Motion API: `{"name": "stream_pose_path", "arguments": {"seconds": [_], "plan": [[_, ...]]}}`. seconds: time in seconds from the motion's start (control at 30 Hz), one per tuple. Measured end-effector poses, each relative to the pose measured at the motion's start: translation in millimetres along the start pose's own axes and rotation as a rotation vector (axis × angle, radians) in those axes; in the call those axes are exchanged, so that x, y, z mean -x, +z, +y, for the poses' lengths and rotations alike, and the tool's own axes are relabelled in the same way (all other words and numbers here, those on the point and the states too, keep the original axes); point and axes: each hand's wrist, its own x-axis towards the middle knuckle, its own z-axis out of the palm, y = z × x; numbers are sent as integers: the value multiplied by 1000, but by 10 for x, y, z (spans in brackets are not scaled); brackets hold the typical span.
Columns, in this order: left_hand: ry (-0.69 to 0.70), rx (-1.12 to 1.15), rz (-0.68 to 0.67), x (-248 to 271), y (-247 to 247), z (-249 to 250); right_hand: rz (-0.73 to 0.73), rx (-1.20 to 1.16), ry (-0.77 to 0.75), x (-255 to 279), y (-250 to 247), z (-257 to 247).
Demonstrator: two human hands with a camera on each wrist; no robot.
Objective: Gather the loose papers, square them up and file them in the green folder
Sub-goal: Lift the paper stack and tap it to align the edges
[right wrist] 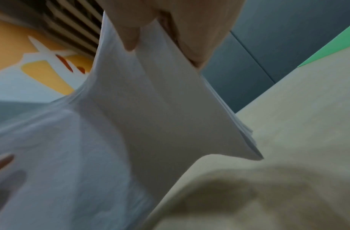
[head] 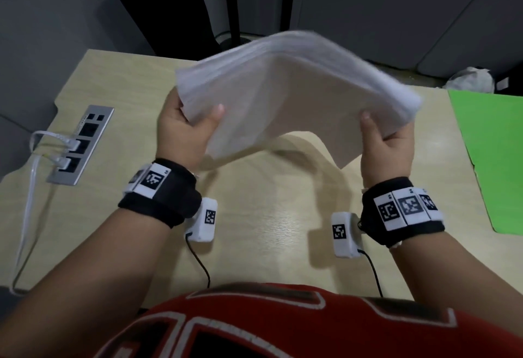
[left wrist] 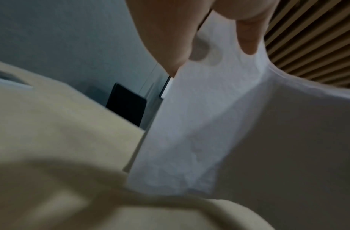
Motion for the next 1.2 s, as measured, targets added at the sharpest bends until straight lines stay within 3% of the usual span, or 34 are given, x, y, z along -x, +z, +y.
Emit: {"name": "stream_pose_path", "arguments": {"seconds": [0.13,0.2,0.27,0.4,0.53,0.6,0.7,0.73,0.8,0.97,1.03,1.2], "plan": [[-269,-204,-89,108,5,-443,-314,363,145,66,-11,275],[-312,-235,-81,131,38,-494,-364,538,201,57,6,307],[-284,-214,-51,116,97,-397,-275,503,196,28,32,275],[-112,-98,-2,76,123,-141,-44,143,78,-21,114,2],[-133,-111,2,96,66,-244,-18,186,33,-2,86,25],[-227,-161,-41,143,85,-371,-92,335,165,17,50,209],[-364,-150,-51,233,153,-463,-370,757,314,88,42,412],[-379,-122,-46,252,175,-464,-403,798,328,109,54,431],[-332,-93,-40,264,217,-406,-348,671,313,135,90,364],[-144,-67,-26,227,158,-223,-104,263,99,129,73,221],[-168,-56,13,178,82,-258,-107,221,94,146,0,254],[-346,-70,-4,151,55,-333,-197,368,196,108,-11,305]]}}
